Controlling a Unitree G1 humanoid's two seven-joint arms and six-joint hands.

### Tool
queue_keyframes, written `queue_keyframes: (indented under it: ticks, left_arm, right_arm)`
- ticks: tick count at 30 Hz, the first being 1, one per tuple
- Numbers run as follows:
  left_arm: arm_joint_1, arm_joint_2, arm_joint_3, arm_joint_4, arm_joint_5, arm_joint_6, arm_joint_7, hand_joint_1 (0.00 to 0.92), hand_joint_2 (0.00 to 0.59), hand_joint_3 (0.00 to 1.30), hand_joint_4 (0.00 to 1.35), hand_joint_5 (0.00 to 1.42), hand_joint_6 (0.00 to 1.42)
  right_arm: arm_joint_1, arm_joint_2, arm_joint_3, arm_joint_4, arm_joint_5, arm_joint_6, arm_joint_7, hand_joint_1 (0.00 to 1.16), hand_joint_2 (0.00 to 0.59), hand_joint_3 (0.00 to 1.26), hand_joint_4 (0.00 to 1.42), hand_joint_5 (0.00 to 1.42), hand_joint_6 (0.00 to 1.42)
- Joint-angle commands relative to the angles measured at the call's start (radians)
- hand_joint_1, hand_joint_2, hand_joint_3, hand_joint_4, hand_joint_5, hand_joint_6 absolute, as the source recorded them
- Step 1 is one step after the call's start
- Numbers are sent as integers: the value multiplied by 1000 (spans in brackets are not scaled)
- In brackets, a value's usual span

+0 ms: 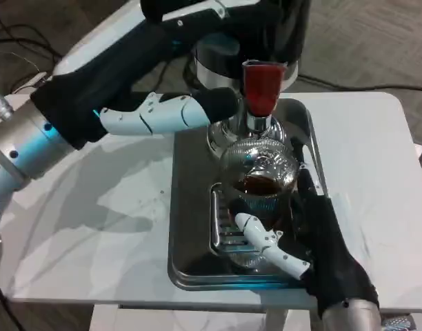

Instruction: Grasp the cup under the faucet to collect the drink, then remove the cup.

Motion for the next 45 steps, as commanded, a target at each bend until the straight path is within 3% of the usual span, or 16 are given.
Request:
queue_keyframes:
  ticks: [1,17,31,45]
  left_arm:
    - [16,15,29,-32,-17,13,12,195,137,234,154,159,227]
    - [191,2,149,-184,1,47,135,224,155,224,163,168,219]
    - [324,18,207,-200,-5,59,169,233,165,258,195,197,250]
    - [412,16,243,-251,-19,81,171,233,167,286,221,208,262]
  right_arm:
    - [-6,37,28,17,10,14,-3,577,254,0,0,0,158]
    - [-9,39,48,28,17,19,-35,623,256,0,0,0,175]
    - [-1,4,49,32,85,-30,-10,612,224,0,0,0,210]
    - [11,40,72,34,11,30,-67,604,218,0,0,0,202]
